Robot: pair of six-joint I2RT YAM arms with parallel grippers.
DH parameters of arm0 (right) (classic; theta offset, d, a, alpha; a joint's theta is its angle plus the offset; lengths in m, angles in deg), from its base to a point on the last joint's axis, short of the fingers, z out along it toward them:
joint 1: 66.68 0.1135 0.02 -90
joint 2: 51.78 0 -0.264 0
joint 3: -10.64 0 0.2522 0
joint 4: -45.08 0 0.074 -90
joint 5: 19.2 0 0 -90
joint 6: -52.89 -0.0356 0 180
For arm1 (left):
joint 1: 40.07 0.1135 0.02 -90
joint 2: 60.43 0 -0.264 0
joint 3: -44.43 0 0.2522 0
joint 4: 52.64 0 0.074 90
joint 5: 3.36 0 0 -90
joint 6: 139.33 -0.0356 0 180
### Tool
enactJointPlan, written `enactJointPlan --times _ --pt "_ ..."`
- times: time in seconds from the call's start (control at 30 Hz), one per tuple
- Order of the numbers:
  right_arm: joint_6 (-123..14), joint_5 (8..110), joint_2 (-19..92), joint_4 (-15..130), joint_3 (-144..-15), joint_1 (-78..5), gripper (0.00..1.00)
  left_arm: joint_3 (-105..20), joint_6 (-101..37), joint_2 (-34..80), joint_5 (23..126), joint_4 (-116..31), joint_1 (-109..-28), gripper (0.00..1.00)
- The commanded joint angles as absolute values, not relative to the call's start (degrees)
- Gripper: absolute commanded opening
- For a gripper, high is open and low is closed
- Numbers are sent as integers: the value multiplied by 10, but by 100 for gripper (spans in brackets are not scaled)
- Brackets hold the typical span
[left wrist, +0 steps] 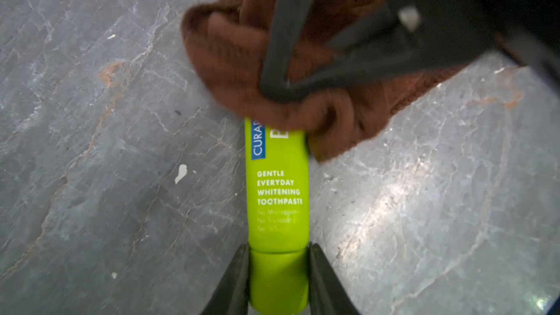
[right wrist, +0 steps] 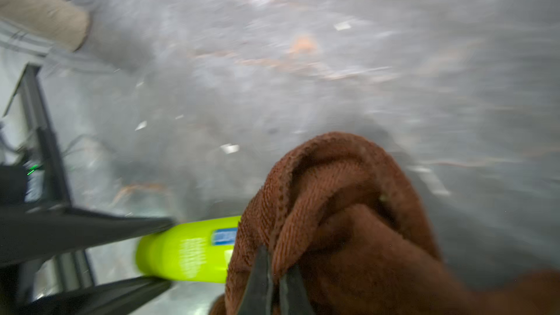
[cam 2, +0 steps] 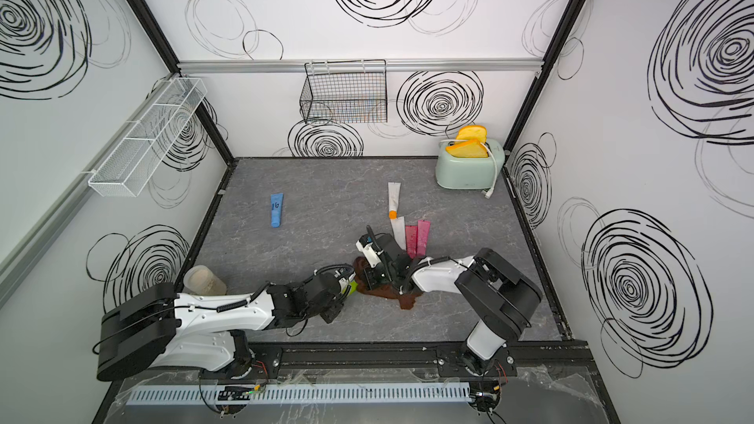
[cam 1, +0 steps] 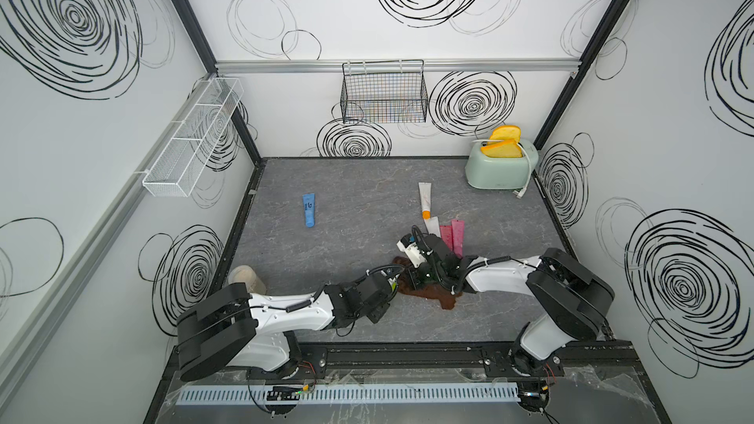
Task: Wipe the surface of the toothpaste tube
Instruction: Wipe the dirt from the toothpaste tube.
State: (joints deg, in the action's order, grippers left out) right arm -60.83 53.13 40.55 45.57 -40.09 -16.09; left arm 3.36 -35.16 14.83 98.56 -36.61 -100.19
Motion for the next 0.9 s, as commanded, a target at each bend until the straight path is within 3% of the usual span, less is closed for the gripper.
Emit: enactJointPlan --times 0.0,0.27,0.37,0.87 --pt "-629 489 419 485 -369 -147 0 27 -360 132 996 -429 -1005 0" --pt "-584 540 424 538 -379 -268 0 32 -359 121 999 -431 -1004 0" --pt "-574 515 439 535 -390 -298 0 32 -359 121 999 -431 -1003 0" --pt "-634 493 399 518 -385 -125 0 29 -358 125 1005 -427 -1002 0"
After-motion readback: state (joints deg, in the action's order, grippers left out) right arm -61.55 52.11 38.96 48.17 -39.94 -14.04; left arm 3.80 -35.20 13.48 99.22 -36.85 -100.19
